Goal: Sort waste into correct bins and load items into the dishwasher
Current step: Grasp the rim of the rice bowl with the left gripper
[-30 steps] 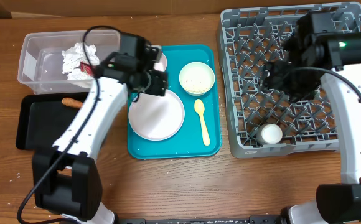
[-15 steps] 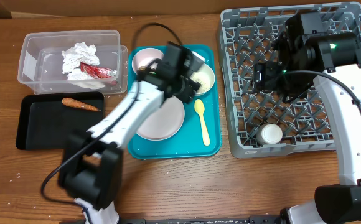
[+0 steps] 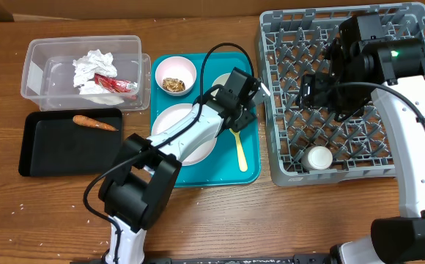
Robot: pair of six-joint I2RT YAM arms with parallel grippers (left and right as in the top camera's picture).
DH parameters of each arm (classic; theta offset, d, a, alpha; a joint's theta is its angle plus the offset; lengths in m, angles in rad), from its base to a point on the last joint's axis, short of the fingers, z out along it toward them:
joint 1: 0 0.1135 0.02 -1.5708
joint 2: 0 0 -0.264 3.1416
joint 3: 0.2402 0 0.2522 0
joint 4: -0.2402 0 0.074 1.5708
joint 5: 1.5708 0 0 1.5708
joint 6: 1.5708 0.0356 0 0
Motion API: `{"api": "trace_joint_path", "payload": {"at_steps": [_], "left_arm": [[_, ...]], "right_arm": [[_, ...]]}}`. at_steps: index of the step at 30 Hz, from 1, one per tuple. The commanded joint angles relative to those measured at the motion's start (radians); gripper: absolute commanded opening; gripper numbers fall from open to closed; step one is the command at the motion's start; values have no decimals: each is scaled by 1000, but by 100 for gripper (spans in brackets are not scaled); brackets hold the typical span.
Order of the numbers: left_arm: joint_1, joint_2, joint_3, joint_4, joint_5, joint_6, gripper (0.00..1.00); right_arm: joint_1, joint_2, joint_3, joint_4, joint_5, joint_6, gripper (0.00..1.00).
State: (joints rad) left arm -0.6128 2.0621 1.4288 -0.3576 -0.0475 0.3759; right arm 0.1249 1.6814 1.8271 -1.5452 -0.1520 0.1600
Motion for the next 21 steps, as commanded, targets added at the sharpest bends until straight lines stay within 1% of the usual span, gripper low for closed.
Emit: {"api": "trace_joint_path", "payload": {"at_steps": [1, 2, 4, 7, 12, 14, 16, 18, 21], "left_arm": [[5, 41, 16, 13, -19, 8, 52], [4, 51, 16, 11, -19, -1, 42], [4, 52, 16, 6, -19, -19, 35], [4, 51, 16, 8, -23, -44, 34], [2, 50, 16, 8, -24, -51, 33], [3, 49, 20, 6, -29, -68, 28], [3, 49, 29, 3, -43, -99, 19], [3, 49, 41, -4, -42, -115, 12], [3, 49, 55, -11, -42, -138, 11]], "right_arm": [[-3, -19, 20, 3, 2, -4, 84], [-3, -19, 20, 2, 2, -4, 84], [-3, -19, 20, 3, 3, -4, 84], [-3, -19, 20, 3, 5, -4, 84], [-3, -19, 20, 3, 11, -4, 84], [-3, -19, 20, 3, 21, -3, 84], [-3, -19, 20, 3, 21, -4, 84], [-3, -19, 20, 3, 21, -4, 85], [-3, -19, 20, 3, 21, -4, 85]]}}
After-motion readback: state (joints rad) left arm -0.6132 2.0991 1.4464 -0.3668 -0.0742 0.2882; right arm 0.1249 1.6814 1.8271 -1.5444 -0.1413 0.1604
